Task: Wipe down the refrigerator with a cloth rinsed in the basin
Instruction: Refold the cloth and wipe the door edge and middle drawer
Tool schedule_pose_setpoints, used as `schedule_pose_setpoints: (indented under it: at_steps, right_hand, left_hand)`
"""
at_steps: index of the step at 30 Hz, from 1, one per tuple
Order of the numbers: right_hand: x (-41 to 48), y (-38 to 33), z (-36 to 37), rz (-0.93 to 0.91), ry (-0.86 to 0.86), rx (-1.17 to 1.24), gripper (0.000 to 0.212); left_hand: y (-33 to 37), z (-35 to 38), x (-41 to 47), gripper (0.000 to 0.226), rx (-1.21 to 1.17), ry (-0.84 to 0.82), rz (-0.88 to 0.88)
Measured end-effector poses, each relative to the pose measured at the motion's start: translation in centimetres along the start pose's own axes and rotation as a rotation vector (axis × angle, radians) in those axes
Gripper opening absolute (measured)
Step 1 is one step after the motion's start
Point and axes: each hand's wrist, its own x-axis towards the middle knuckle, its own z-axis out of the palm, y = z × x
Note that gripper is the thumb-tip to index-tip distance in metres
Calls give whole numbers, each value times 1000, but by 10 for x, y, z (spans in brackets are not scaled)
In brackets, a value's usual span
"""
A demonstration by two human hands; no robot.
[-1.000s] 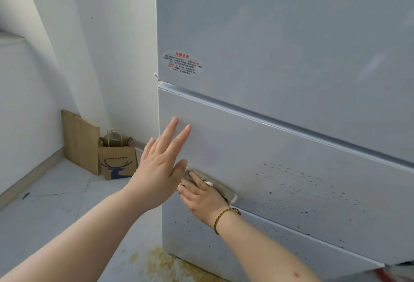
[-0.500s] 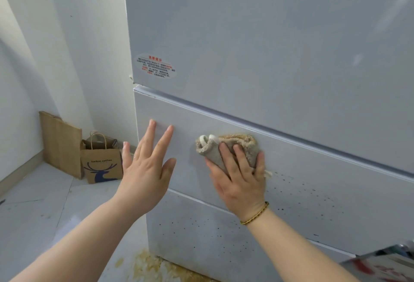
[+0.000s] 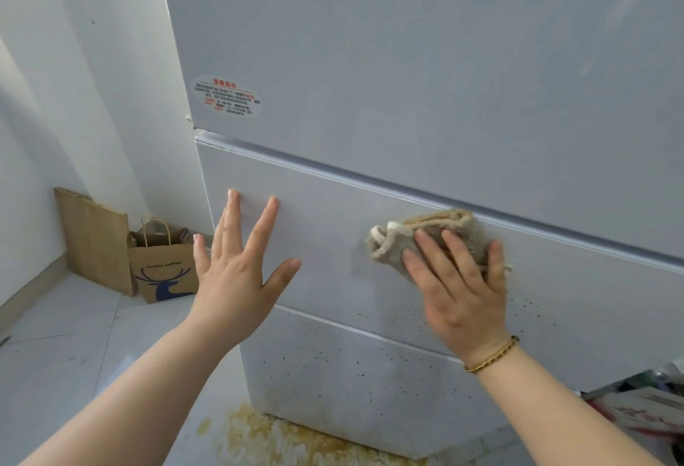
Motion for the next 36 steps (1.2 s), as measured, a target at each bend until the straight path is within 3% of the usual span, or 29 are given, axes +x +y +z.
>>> schedule_pose_setpoints:
  at_steps: [3, 5, 11, 15, 22, 27, 33, 36]
  right_hand:
    - [-2, -12, 8, 127, 56, -5, 55]
    - [-8, -31, 19, 118, 25, -11, 54]
    - [-58, -72, 38, -332, -313, -6, 52]
    - [-43, -52, 24, -465, -426, 9, 51]
    - [-8, 31, -23, -39, -46, 70, 37]
    - [-33, 3, 5, 22, -43, -32, 50]
    - [-98, -40, 24, -361, -342, 27, 52]
    - [-96, -32, 19, -459, -454, 7, 53]
  left_hand:
    - [1, 1, -1, 73, 0, 1, 1]
    - [1, 2, -1, 72, 6, 2, 1]
    - [1, 6, 2, 73, 22, 36, 8]
    - [2, 10, 0, 72, 17, 141, 52]
    - [15, 28, -3, 74, -50, 219, 149]
    - [14, 36, 2, 77, 20, 244, 103]
    - [17, 37, 3, 79, 117, 250, 90]
    - [15, 32, 0, 83, 168, 240, 107]
